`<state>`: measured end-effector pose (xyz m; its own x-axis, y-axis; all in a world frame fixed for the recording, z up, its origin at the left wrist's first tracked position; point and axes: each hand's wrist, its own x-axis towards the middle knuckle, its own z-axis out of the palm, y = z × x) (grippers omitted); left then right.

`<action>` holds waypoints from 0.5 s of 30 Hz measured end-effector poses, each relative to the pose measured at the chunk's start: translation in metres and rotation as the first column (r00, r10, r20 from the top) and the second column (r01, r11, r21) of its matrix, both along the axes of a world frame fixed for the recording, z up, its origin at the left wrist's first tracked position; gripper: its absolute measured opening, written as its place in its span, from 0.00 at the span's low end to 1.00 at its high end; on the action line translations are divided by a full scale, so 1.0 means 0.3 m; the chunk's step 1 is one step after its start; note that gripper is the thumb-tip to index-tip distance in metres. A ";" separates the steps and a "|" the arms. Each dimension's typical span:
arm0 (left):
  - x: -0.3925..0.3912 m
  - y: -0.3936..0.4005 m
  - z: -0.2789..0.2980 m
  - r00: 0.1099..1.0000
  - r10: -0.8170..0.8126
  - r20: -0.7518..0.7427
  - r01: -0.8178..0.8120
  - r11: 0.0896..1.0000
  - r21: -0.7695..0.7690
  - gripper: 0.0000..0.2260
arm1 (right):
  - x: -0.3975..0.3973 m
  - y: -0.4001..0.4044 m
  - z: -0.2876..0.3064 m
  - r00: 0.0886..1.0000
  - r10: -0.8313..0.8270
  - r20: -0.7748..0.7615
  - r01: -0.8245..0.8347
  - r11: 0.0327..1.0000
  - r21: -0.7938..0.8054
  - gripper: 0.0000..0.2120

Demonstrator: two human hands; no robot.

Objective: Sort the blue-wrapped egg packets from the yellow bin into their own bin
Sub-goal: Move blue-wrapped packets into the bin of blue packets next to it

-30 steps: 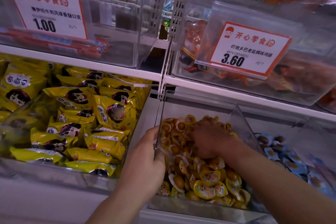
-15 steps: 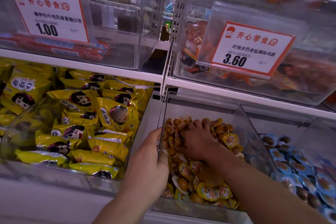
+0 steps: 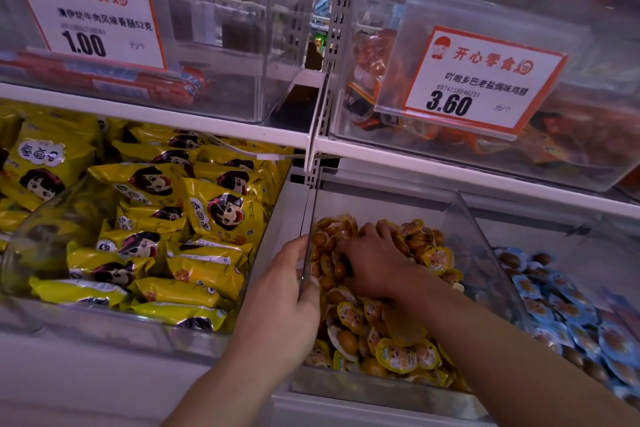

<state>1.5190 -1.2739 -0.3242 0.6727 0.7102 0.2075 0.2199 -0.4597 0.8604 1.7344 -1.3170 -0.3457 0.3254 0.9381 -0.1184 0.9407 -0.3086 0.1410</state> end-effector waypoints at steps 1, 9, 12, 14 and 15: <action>0.000 0.002 0.001 1.000 -0.003 0.005 0.003 1.000 0.000 0.22 | 0.001 0.003 -0.007 1.000 -0.018 -0.024 0.019 0.999 0.032 0.18; 0.002 -0.007 0.011 1.000 0.016 0.024 -0.017 0.999 0.038 0.21 | -0.010 0.005 0.002 0.964 -0.205 -0.167 0.239 0.946 0.219 0.30; 0.000 -0.024 0.043 0.996 0.044 0.075 -0.062 0.964 0.259 0.24 | -0.023 -0.063 0.114 0.895 -0.180 -0.407 0.353 0.845 0.402 0.17; 0.000 -0.034 0.068 0.996 0.020 0.089 -0.055 0.911 0.409 0.25 | -0.064 -0.137 0.201 0.725 -0.060 -0.686 0.443 0.804 0.397 0.17; 0.000 -0.039 0.078 0.998 -0.005 0.068 -0.027 0.881 0.473 0.25 | -0.096 -0.175 0.238 0.625 0.010 -0.780 0.421 0.838 0.348 0.21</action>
<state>1.5191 -1.2856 -0.3009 0.6390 0.5238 0.5634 0.1785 -0.8134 0.5537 1.7054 -1.3697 -0.2743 0.5205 0.8538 0.0106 0.5511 -0.3264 -0.7680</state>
